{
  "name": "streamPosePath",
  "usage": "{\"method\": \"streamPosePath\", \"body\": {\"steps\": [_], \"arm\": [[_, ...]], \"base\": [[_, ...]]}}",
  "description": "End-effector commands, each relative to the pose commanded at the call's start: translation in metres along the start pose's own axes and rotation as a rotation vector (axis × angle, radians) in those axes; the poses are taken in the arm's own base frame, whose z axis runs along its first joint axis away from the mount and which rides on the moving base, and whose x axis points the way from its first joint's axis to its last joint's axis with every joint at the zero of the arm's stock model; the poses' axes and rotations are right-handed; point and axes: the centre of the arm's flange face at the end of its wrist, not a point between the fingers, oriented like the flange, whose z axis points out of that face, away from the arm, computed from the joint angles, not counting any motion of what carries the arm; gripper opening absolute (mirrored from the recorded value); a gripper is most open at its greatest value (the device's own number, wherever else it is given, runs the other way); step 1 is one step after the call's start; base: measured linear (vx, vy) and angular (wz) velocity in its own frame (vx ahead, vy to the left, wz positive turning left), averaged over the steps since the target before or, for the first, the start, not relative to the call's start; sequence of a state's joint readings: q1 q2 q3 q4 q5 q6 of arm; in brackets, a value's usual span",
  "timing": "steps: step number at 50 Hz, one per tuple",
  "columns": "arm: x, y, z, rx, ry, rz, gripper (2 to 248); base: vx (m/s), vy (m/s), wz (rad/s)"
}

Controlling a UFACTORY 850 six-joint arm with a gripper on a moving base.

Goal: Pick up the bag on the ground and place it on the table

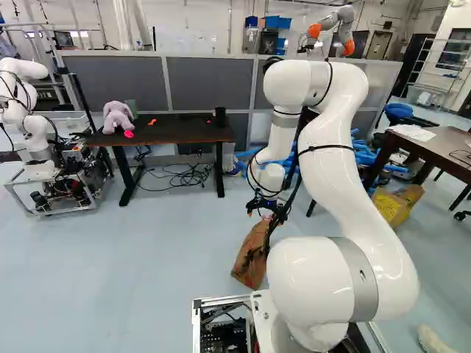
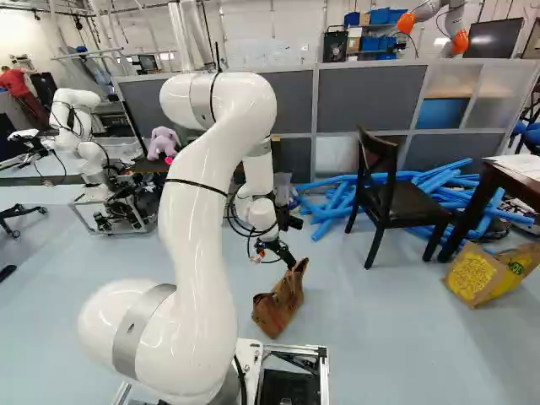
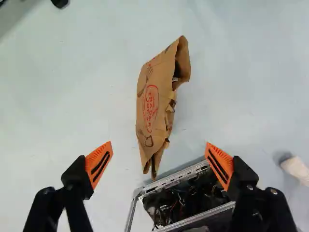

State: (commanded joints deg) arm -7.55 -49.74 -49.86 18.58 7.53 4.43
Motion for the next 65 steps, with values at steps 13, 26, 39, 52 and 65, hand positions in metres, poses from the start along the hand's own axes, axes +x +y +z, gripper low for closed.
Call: {"method": "streamPosePath", "body": {"steps": [13,26,39,52,65], "arm": [[0.001,-0.001,0.02,-0.009,-0.02,0.135,247],[0.001,-0.002,0.039,-0.019,-0.034,0.271,247],[0.002,-0.003,0.059,-0.027,-0.037,0.351,247],[0.003,-0.004,0.079,-0.032,-0.038,0.356,247],[0.005,-0.006,0.099,-0.036,-0.042,0.355,247]], "base": [[0.0,0.0,0.0],[0.0,0.0,0.0],[0.0,0.0,0.0],[0.0,0.0,0.0],[0.0,0.0,0.0]]}}
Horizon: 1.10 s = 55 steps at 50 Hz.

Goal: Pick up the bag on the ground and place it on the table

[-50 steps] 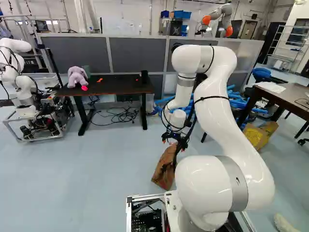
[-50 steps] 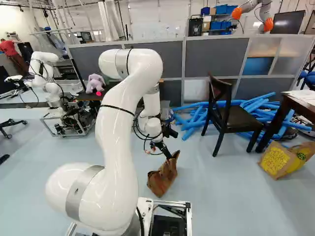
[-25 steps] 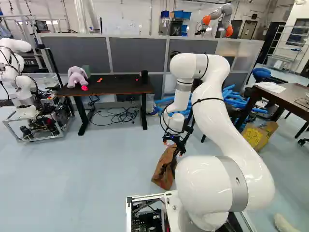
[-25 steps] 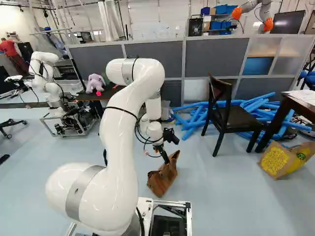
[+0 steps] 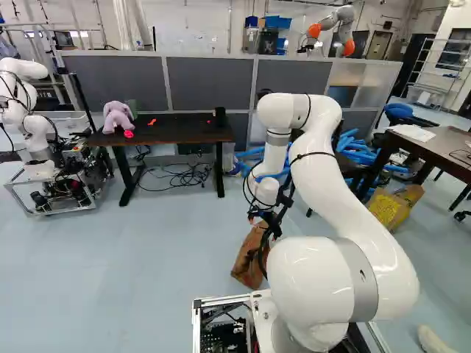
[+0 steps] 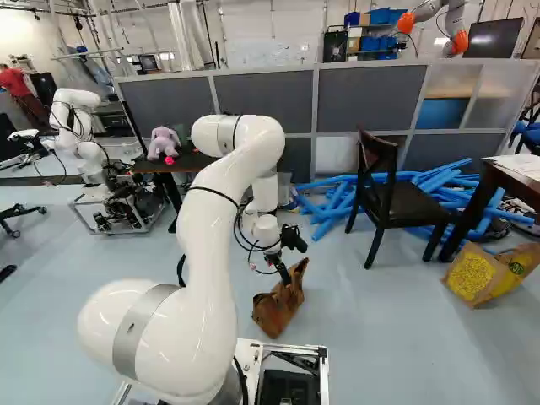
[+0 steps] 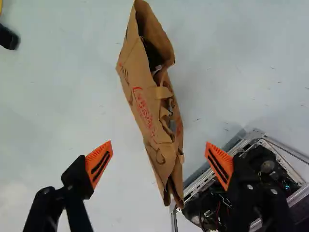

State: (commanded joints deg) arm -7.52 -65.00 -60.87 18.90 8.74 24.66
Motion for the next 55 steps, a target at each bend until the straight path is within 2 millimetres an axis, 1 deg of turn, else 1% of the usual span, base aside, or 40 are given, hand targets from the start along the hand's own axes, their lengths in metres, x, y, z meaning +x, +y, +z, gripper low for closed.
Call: {"method": "streamPosePath", "body": {"steps": [25,46,55], "arm": [[0.005,-0.008,0.039,-0.004,-0.004,-0.001,247],[0.015,-0.01,0.072,-0.003,-0.002,0.014,247],[0.016,-0.011,0.085,-0.004,-0.003,0.015,247]], "base": [[0.0,0.0,0.0],[0.0,0.0,0.0],[0.0,0.0,0.0]]}}
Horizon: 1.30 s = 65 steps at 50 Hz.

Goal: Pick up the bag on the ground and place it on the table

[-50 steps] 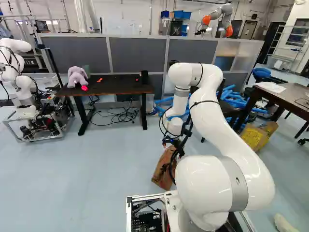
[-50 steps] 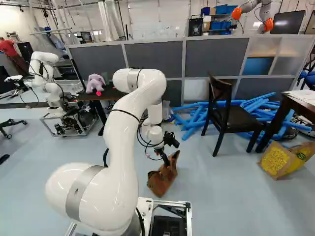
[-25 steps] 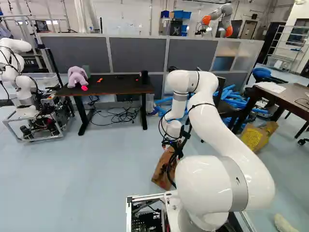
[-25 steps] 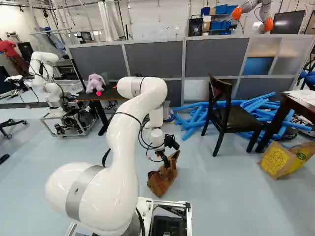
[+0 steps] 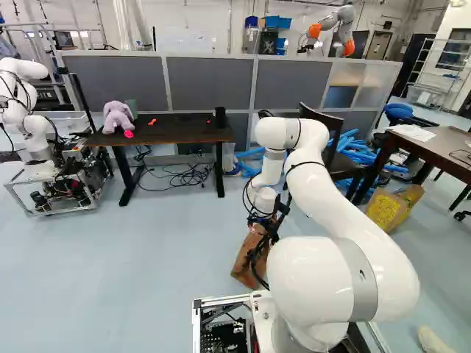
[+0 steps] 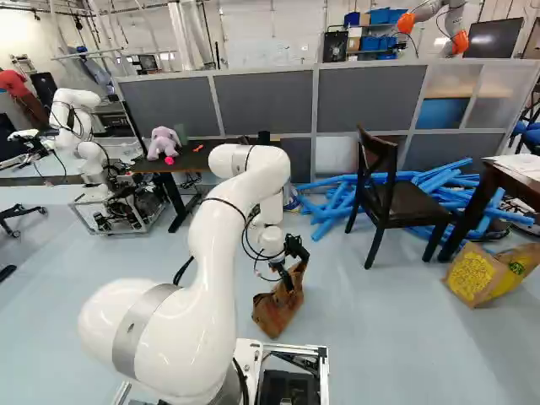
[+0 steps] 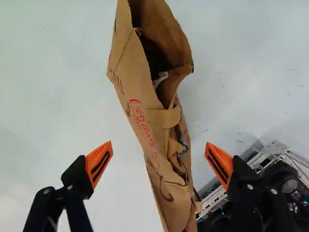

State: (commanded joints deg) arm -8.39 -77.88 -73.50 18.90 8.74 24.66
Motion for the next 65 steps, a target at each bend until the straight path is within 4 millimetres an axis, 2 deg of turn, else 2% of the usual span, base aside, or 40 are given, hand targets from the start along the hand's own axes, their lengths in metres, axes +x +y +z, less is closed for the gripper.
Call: {"method": "streamPosePath", "body": {"steps": [21,22,26,27,32,33,37,38,42,43,48,49,53,54,65], "arm": [[-0.001,-0.001,0.026,-0.004,-0.005,0.0,247],[-0.001,-0.001,0.026,-0.004,-0.005,0.0,218],[-0.001,-0.001,0.027,-0.004,-0.005,0.0,218],[-0.001,-0.001,0.027,-0.004,-0.005,0.0,181],[-0.001,-0.001,0.027,-0.004,-0.005,0.0,181],[-0.001,-0.001,0.027,-0.004,-0.005,0.0,144],[-0.001,-0.001,0.027,-0.004,-0.005,0.0,144],[-0.001,-0.001,0.027,-0.004,-0.005,0.0,105],[-0.001,-0.001,0.027,-0.004,-0.005,0.0,105],[-0.001,-0.001,0.027,-0.004,-0.005,0.0,67],[-0.001,-0.001,0.027,-0.004,-0.005,0.0,67],[-0.001,-0.001,0.027,-0.004,-0.005,0.0,29],[-0.001,-0.001,0.027,-0.004,-0.005,0.0,29],[-0.001,-0.001,0.026,-0.004,-0.005,0.0,21],[0.0,0.0,0.013,-0.002,-0.002,0.0,21]], "base": [[0.0,0.0,0.0],[0.0,0.0,0.0],[0.0,0.0,0.0],[0.0,0.0,0.0],[0.0,0.0,0.0],[0.0,0.0,0.0],[0.0,0.0,0.0],[0.0,0.0,0.0],[0.0,0.0,0.0],[0.0,0.0,0.0],[0.0,0.0,0.0],[0.0,0.0,0.0],[0.0,0.0,0.0],[0.0,0.0,0.0],[0.0,0.0,0.0]]}}
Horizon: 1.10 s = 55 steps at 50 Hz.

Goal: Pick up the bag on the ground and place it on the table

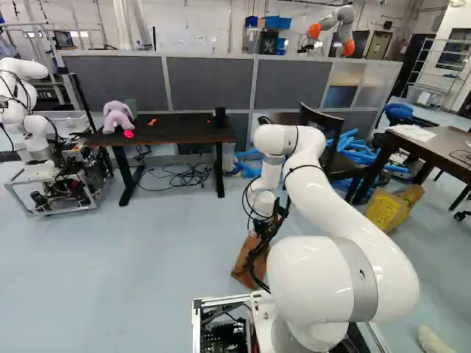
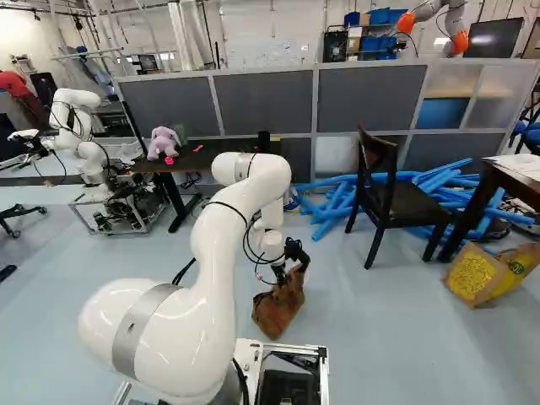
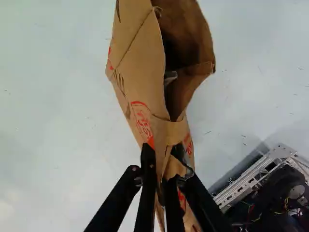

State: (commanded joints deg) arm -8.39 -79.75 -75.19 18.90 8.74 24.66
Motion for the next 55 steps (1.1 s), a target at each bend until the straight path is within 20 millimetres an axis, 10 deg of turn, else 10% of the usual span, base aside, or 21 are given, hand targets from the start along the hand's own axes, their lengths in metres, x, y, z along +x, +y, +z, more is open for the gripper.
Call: {"method": "streamPosePath", "body": {"steps": [55], "arm": [[-0.019,0.034,-0.085,-0.021,-0.024,0.006,21]], "base": [[0.0,0.0,0.0]]}}
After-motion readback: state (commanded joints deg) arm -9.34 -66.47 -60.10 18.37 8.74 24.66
